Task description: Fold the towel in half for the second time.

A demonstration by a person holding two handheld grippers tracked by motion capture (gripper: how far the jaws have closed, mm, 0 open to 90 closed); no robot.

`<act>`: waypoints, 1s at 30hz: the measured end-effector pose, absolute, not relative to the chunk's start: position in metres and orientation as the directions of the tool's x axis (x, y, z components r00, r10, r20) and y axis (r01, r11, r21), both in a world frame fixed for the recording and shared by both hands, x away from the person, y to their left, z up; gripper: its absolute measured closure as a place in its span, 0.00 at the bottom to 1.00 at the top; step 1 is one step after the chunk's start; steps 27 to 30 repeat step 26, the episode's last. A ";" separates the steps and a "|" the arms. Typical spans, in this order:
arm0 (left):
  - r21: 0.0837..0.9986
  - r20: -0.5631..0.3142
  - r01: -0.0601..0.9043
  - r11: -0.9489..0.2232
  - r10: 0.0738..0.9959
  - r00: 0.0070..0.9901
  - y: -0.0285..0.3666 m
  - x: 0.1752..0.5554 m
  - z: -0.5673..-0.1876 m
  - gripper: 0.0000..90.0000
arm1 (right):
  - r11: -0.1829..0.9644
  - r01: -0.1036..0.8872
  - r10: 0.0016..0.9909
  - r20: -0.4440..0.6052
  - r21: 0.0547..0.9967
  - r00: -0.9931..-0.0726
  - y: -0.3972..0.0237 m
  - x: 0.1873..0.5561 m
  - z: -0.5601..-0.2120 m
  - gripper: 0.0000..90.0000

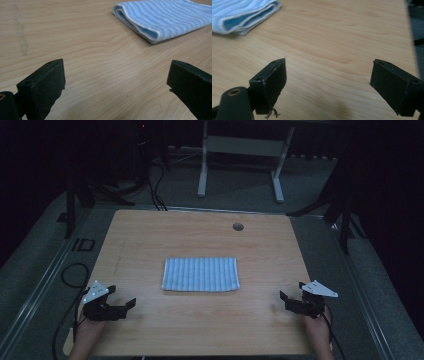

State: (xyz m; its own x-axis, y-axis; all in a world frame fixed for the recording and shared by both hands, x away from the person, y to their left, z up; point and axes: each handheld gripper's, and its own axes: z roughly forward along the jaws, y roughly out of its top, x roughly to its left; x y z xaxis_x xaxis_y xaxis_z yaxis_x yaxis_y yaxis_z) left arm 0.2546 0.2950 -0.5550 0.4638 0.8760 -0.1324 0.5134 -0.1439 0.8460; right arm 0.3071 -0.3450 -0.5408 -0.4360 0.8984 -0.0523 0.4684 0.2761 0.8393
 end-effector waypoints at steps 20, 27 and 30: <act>0.903 -0.084 0.422 -0.080 0.931 0.355 0.302 0.245 -0.550 0.02 | 0.184 0.444 0.946 -0.035 0.877 -0.323 -0.359 0.305 -0.543 0.15; 0.912 -0.113 0.409 -0.018 0.949 0.293 0.311 0.243 -0.549 0.02 | 0.177 0.449 0.947 -0.027 0.876 -0.320 -0.360 0.305 -0.543 0.15; 0.912 -0.113 0.409 -0.018 0.949 0.293 0.311 0.243 -0.549 0.02 | 0.177 0.449 0.947 -0.027 0.876 -0.320 -0.360 0.305 -0.543 0.15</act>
